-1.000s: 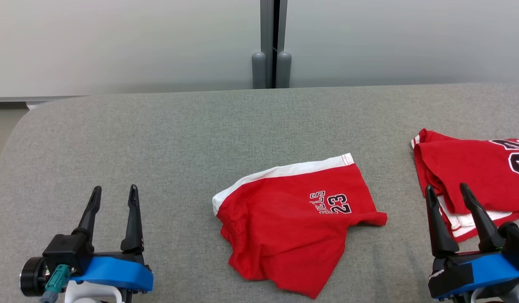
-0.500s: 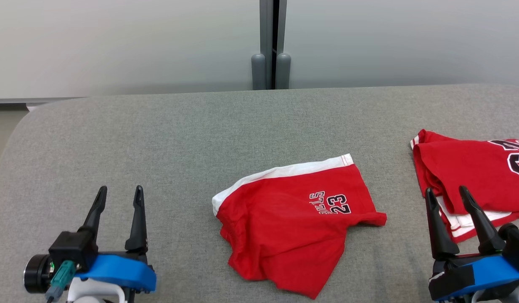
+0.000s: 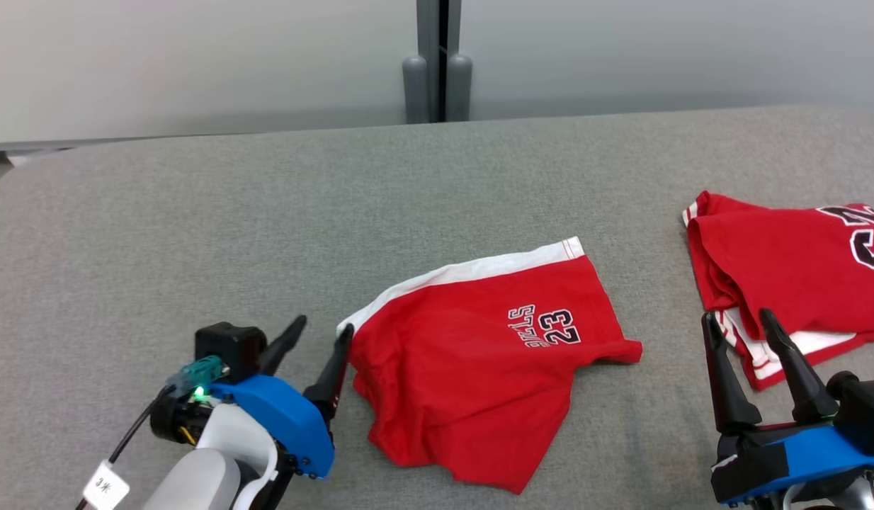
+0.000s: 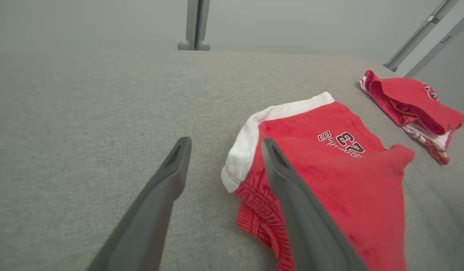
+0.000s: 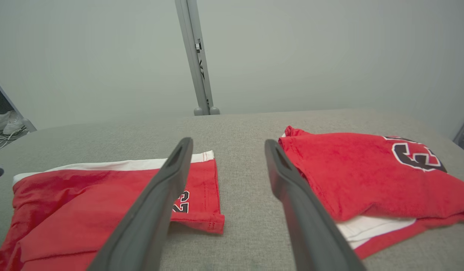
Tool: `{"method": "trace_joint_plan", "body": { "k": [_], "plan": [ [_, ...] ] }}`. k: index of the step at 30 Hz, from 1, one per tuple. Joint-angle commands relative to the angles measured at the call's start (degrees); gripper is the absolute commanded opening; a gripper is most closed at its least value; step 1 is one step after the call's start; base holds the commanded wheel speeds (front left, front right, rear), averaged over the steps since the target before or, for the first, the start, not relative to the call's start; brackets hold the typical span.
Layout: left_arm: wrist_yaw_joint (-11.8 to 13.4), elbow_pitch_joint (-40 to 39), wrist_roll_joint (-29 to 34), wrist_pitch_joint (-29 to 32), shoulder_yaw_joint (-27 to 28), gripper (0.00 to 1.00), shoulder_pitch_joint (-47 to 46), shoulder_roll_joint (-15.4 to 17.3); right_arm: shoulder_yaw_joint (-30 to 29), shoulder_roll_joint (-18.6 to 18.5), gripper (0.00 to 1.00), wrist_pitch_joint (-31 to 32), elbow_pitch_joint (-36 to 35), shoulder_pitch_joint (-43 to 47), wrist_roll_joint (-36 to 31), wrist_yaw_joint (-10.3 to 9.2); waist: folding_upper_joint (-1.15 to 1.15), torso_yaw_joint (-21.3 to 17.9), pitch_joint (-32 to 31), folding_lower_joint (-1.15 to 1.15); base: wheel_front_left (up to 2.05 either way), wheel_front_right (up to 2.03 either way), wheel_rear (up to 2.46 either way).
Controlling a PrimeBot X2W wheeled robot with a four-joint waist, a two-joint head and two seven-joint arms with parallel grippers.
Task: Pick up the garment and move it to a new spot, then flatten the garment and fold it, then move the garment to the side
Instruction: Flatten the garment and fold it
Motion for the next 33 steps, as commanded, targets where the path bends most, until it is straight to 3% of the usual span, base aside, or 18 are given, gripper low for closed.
{"method": "trace_joint_plan", "body": {
  "k": [1, 9, 10, 12, 20, 33],
  "plan": [
    [-1.14, 1.81, -1.01, 1.04, -0.35, 1.00, -1.71, -0.45, 0.13, -0.03, 1.00, -0.46, 0.28, -0.96, 0.35, 0.01, -0.01, -0.48, 0.58, 0.00, 0.00, 0.00, 0.00],
    [-4.00, 7.71, -5.06, 2.31, -0.87, 1.00, -4.03, -1.95, 0.03, -0.02, 1.00, -1.35, 1.23, -1.73, 0.58, 0.01, -0.01, -1.85, 2.37, 0.00, 0.00, 0.00, 0.00],
    [-4.30, 8.17, -5.11, 2.63, -1.11, 0.92, -4.44, -1.84, -0.01, -0.03, 1.00, -1.46, 1.37, -1.82, 0.68, 0.01, -0.01, -1.94, 2.47, 0.00, 0.00, 0.00, 0.00],
    [-4.80, 8.77, -6.29, 2.60, -1.21, 0.00, -4.68, -1.99, -0.14, -0.02, 1.00, -1.64, 1.69, -1.94, 0.87, 0.01, -0.01, -2.09, 2.64, 0.00, 0.00, 0.00, 0.00],
    [-5.34, 9.50, -5.35, 0.87, -2.19, 0.00, -6.60, -1.43, 0.15, -0.79, 1.00, -1.56, 4.91, -5.18, 0.34, 0.01, -0.01, -1.51, 3.54, 0.00, 0.00, 0.00, 0.00],
    [-5.59, 5.56, -2.68, -0.09, -4.53, 0.00, -11.59, -2.44, 4.56, -6.13, 1.00, -2.22, 20.15, -18.77, 3.03, 0.01, -0.01, 4.47, 11.09, 0.00, 0.00, 0.00, 0.00]
  ]
}}
